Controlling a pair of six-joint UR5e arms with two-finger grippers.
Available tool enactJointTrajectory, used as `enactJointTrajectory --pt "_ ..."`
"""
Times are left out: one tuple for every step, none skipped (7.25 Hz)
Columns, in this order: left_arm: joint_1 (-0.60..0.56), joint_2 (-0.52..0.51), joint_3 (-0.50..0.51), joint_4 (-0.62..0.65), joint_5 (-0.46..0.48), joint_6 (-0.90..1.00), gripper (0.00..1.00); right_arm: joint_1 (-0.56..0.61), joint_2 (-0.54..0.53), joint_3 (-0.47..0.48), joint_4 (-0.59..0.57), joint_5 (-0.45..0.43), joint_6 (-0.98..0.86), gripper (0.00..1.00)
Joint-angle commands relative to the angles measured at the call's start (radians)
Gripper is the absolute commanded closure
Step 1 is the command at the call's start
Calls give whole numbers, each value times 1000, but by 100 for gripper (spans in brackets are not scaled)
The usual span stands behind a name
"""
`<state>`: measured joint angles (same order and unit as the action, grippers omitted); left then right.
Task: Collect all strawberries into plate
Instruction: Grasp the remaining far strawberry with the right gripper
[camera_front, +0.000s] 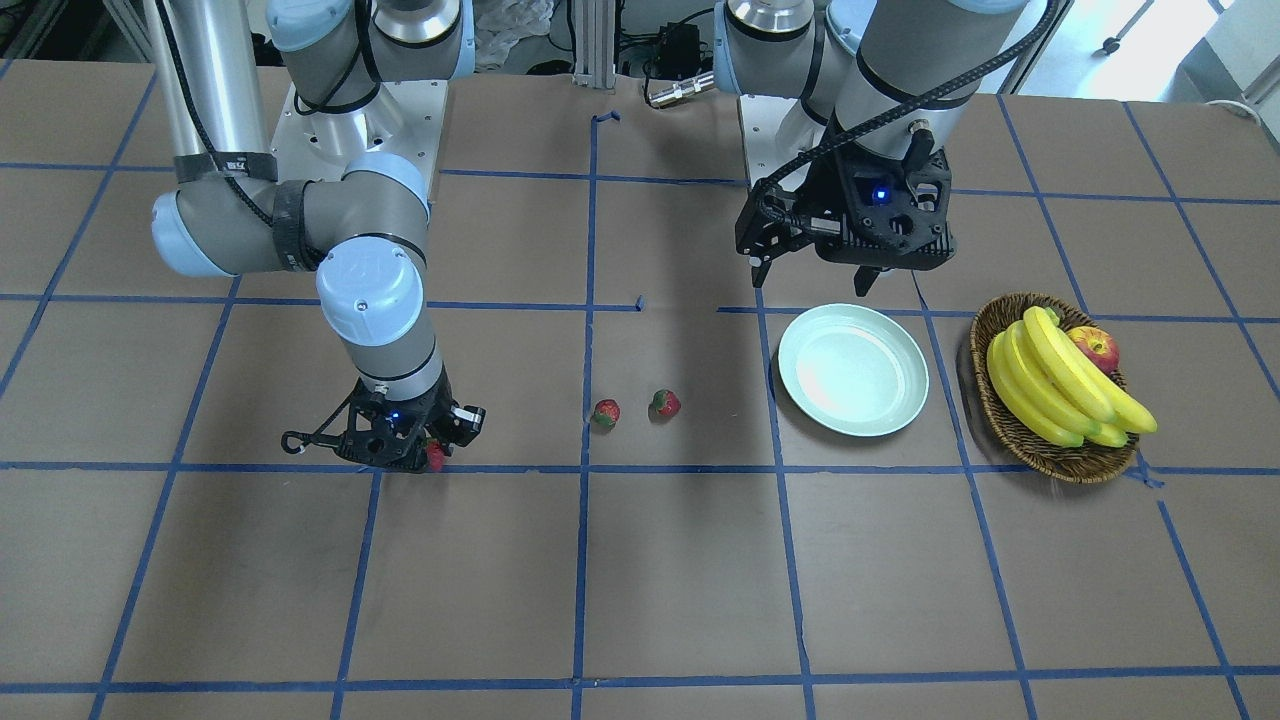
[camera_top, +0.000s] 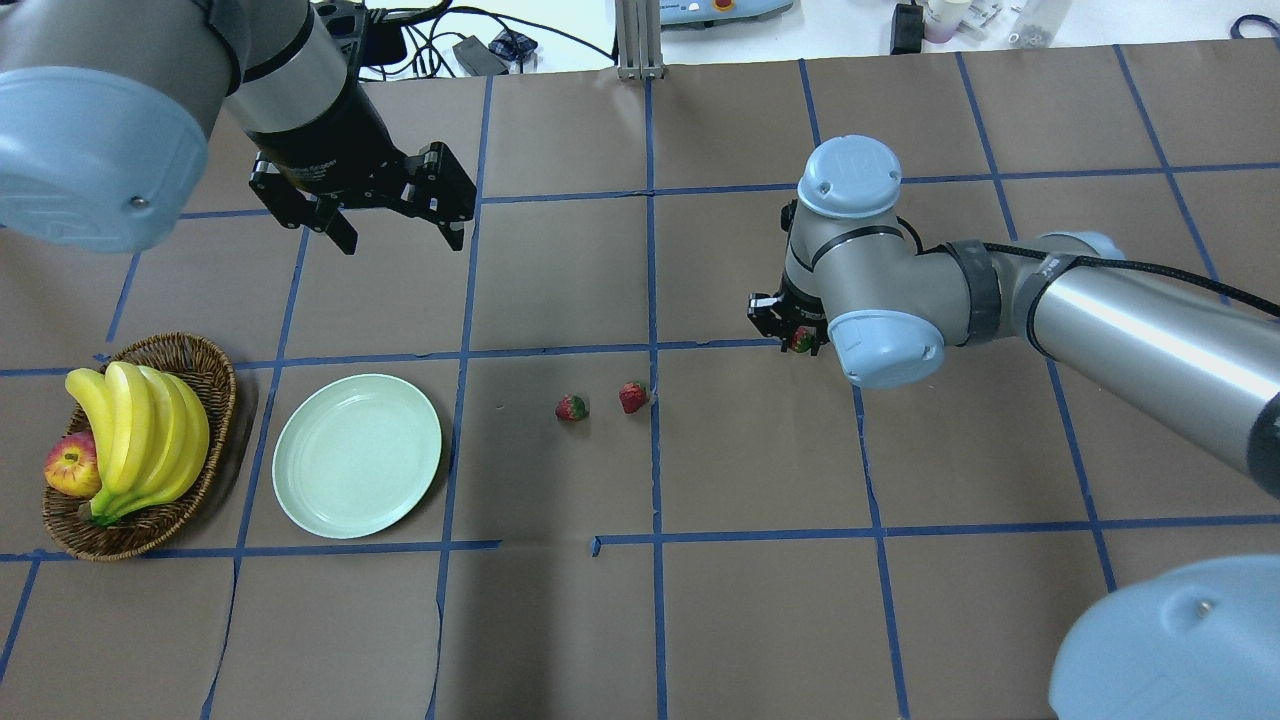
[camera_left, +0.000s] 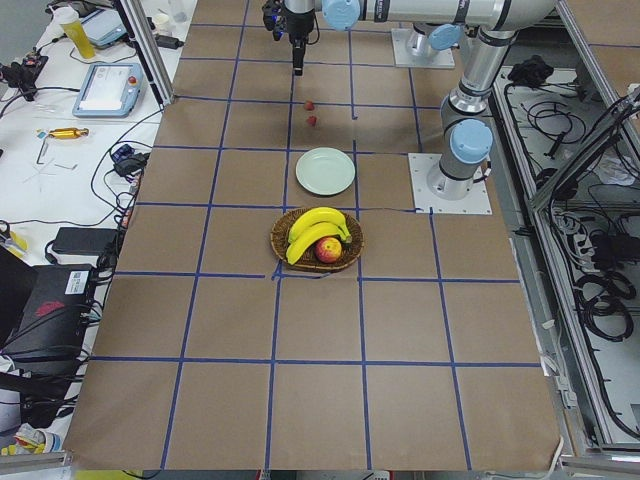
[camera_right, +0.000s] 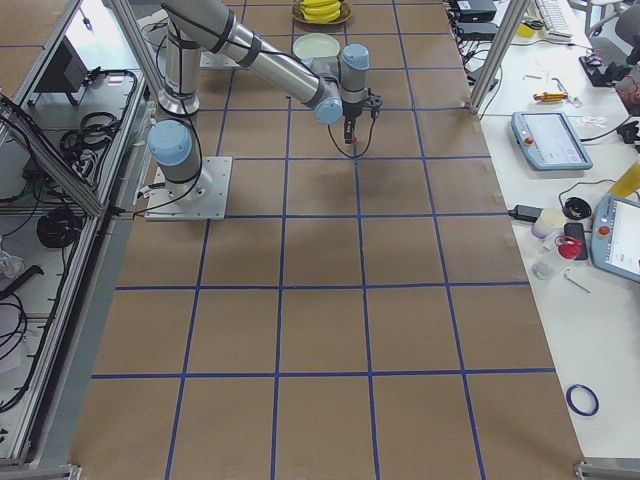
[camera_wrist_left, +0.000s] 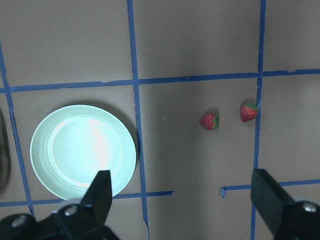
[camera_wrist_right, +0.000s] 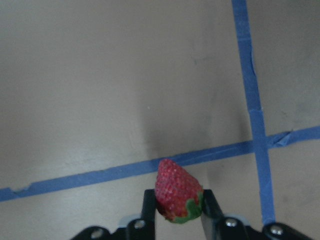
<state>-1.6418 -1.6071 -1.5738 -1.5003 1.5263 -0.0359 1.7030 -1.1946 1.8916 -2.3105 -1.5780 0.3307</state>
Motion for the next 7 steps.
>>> enactJointTrajectory --pt "-1 -2 0 0 0 -1 0 99 -8 -55 -6 91 164 100" --pt "-1 -1 0 2 0 1 0 198 -8 -55 -53 125 285 100" --pt "-1 -1 0 2 0 1 0 284 4 -72 -111 148 371 100" --pt "-1 -1 0 2 0 -1 0 347 26 -97 -113 162 405 100" --pt "-1 6 -2 0 2 2 0 409 62 -130 -109 164 424 100" --pt "-1 7 -2 0 2 2 0 469 122 -193 -106 162 436 100" --pt "-1 6 0 0 0 2 0 493 160 -230 -98 161 454 100"
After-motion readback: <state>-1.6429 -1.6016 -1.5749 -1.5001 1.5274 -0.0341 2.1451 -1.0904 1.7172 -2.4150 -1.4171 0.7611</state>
